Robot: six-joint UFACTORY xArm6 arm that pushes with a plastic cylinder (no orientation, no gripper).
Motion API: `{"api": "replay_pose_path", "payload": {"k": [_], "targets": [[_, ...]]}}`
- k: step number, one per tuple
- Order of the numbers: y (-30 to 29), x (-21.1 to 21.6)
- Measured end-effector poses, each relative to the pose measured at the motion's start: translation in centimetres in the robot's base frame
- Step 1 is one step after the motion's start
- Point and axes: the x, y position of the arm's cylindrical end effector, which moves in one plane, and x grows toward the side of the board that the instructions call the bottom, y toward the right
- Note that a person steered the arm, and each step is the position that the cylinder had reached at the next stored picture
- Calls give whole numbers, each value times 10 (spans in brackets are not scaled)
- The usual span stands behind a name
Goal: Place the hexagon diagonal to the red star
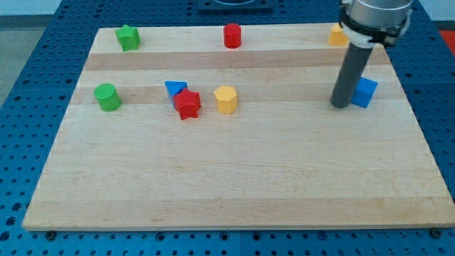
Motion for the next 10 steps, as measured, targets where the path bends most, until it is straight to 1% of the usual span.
{"api": "replay_pose_path", "payload": {"k": [1, 3, 4, 5, 8, 10], "targets": [[-38, -7], [-117, -50], [-167, -57], [-198, -57], [-203, -38], [-185, -24]]}}
